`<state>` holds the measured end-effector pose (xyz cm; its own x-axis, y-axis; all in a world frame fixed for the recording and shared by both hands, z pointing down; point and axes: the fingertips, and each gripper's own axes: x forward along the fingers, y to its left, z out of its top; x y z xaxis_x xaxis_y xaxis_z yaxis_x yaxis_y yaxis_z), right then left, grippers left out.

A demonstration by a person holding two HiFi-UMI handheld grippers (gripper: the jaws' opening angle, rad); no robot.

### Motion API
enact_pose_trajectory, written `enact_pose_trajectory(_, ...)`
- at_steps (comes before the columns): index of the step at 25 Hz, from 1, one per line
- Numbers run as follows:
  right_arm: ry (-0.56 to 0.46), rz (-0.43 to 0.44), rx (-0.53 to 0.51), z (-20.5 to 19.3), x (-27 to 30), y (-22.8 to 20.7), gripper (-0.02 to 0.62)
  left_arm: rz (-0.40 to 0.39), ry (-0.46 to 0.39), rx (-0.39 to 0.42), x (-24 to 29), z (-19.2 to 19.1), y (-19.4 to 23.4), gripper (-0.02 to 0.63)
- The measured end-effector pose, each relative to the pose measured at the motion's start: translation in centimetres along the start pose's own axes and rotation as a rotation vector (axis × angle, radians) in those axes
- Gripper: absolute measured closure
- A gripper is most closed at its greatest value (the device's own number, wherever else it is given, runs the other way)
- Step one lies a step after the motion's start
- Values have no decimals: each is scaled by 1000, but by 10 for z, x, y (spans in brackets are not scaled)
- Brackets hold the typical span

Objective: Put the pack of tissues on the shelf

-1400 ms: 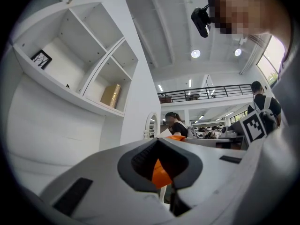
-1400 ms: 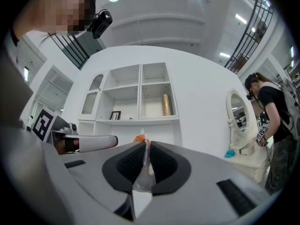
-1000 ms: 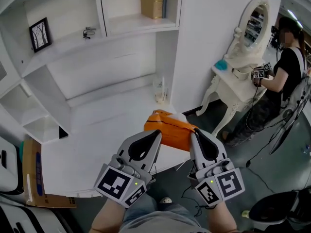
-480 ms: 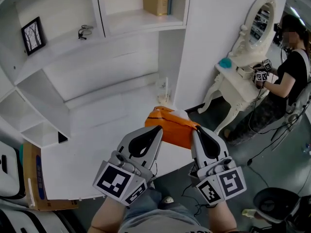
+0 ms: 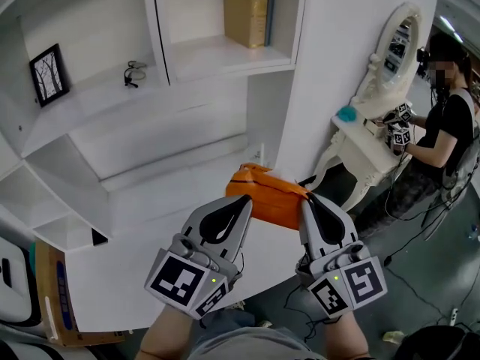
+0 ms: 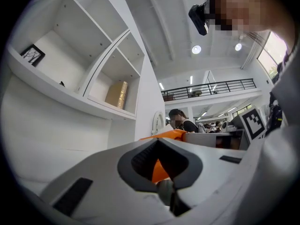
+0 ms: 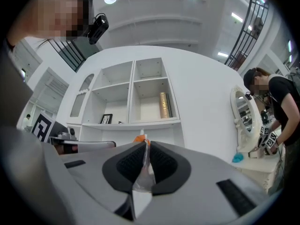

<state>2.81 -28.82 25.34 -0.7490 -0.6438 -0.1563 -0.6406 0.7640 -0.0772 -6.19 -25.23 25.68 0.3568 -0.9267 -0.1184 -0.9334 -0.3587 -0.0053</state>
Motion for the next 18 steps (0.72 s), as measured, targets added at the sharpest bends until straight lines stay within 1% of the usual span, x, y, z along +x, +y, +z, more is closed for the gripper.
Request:
enact_pose_trajectory(6,-39,-18,-9,14,24,4,563,-15,-2,8,0,4,27,566)
enact_pose_trajectory(11,-63,-43,-31,25,37,5,565,-37,-11,-2,-2,3,40,566)
enact_pose_trajectory(18,-86,-48,-53,43,42,10,565,-26,-22,-32,-8,1,52,566)
